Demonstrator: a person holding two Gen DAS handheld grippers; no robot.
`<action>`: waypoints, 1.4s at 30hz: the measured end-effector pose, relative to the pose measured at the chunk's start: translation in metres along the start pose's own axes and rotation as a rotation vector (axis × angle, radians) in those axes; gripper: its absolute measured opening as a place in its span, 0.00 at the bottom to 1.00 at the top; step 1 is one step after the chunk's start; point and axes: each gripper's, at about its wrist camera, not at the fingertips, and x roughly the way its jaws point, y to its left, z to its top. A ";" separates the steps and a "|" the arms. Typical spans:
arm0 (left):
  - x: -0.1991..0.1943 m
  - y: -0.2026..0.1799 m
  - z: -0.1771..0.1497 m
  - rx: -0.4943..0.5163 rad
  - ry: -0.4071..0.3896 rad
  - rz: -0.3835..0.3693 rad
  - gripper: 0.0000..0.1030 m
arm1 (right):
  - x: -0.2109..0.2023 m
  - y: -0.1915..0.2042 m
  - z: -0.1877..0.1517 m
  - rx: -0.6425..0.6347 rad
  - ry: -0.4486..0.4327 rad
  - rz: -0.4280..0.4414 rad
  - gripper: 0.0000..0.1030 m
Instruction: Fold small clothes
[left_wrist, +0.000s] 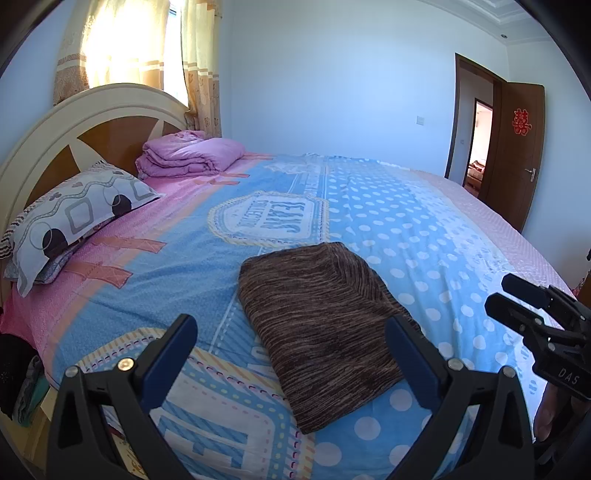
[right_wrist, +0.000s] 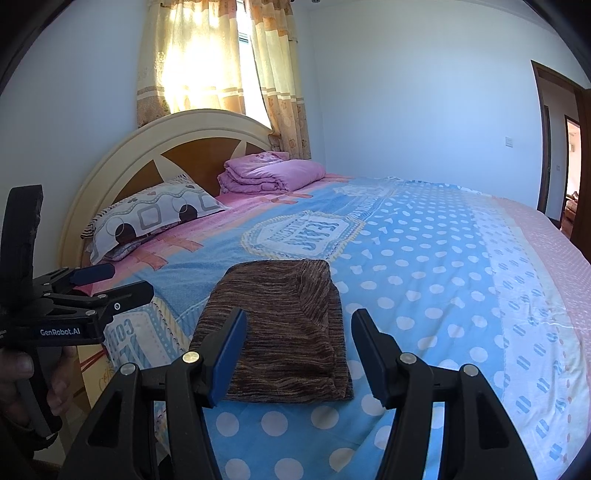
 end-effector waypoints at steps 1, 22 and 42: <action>0.000 0.000 0.000 0.000 0.000 -0.001 1.00 | 0.000 0.001 -0.001 0.000 0.001 0.001 0.58; -0.001 0.001 -0.001 0.007 -0.001 0.001 1.00 | -0.012 0.003 0.003 0.016 -0.080 -0.011 0.58; -0.004 0.037 0.009 -0.052 -0.048 0.137 1.00 | -0.010 0.015 0.000 -0.039 -0.076 0.014 0.59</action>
